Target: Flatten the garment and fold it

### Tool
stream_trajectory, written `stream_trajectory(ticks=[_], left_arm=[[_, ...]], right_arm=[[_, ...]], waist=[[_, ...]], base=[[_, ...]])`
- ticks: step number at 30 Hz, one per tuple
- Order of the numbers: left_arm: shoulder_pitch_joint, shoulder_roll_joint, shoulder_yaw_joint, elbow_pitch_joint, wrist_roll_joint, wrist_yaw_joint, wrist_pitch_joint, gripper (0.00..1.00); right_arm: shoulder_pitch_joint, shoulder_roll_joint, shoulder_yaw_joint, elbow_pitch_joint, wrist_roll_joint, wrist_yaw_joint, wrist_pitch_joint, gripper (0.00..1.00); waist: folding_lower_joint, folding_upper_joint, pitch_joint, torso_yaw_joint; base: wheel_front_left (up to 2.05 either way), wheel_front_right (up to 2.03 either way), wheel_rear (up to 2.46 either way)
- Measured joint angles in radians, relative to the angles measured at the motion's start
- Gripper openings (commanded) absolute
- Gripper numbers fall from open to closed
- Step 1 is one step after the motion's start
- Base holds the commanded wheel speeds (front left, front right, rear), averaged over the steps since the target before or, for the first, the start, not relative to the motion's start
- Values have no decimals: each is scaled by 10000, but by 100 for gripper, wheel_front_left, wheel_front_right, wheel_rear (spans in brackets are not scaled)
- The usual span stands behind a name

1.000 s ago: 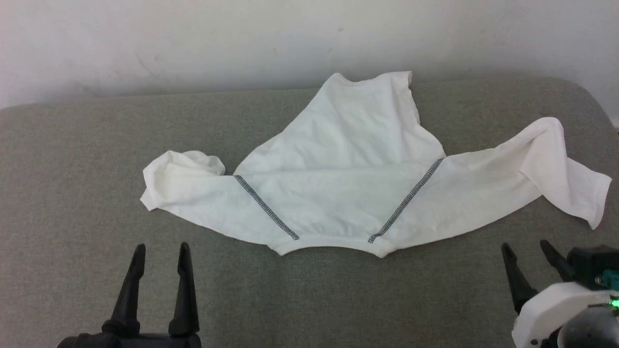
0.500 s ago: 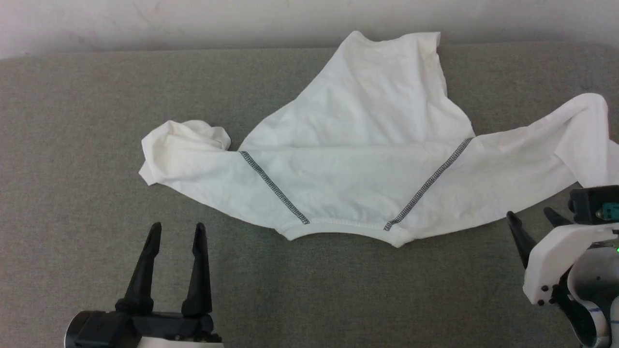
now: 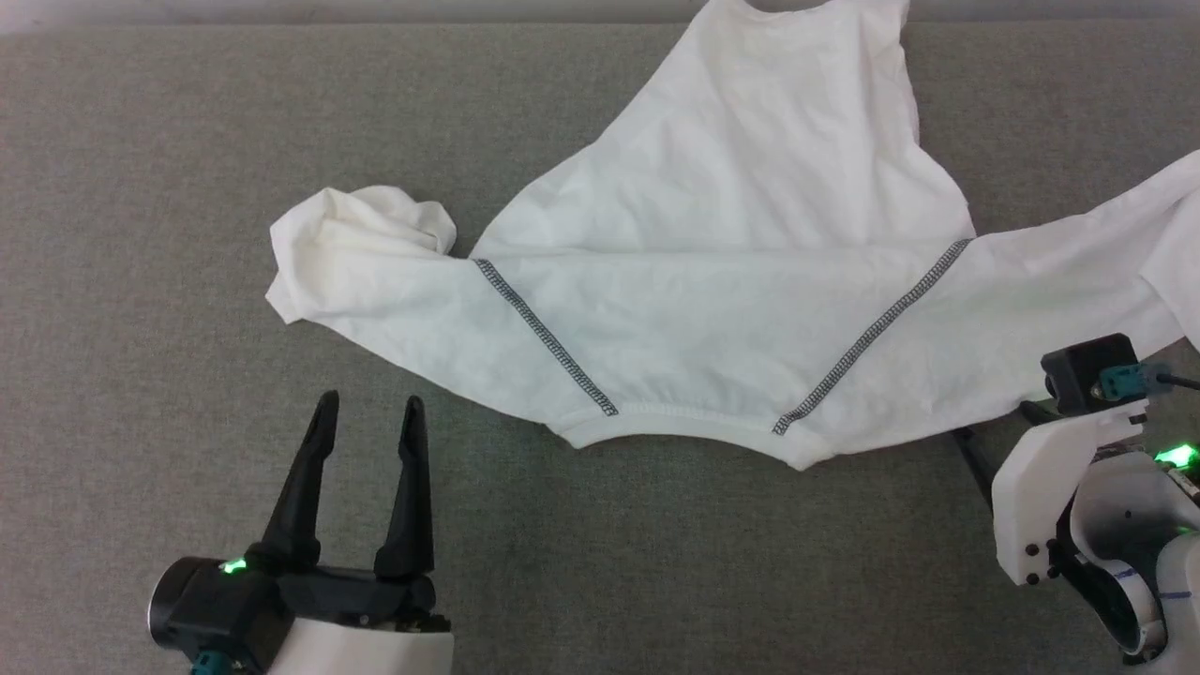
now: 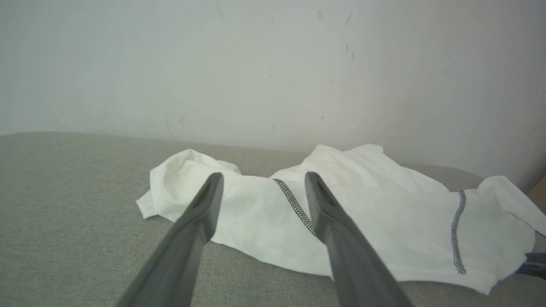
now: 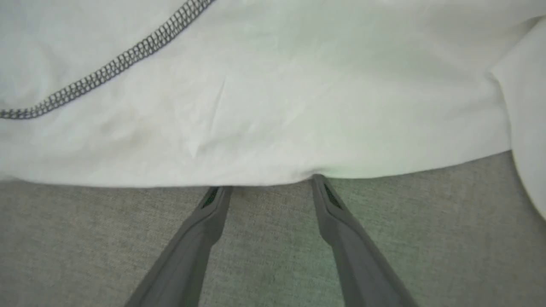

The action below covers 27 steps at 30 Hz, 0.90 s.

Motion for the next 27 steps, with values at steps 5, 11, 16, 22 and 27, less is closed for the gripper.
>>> stream_trajectory(ticks=[5, 11, 16, 22, 27], left_arm=[[-132, -4, -109, 50, -48, 0, -2, 100], [-278, -6, -205, 86, -88, 6, -2, 100], [-361, -8, -272, 142, -102, 88, 0, 100], [-372, -10, -276, 213, -161, 117, -2, 100], [-368, -12, -286, 245, -167, 178, -2, 100]], right_arm=[[-223, -311, 226, -4, -52, 0, -194, 100], [-598, -516, 476, 40, -186, 0, -360, 100], [-612, -558, 508, -171, -171, 0, -343, 100], [-362, -554, 439, -604, 104, 0, 4, 100], [-55, -523, 466, -828, 270, 0, 100, 100]], waist=[[-1, 0, 219, 170], [-1, 0, 421, 333], [-1, -1, 503, 442], [0, 0, 376, 444], [-1, 0, 151, 301]], base=[[0, 0, 0], [0, 0, 0], [0, 0, 0], [0, 0, 0], [0, 0, 0]])
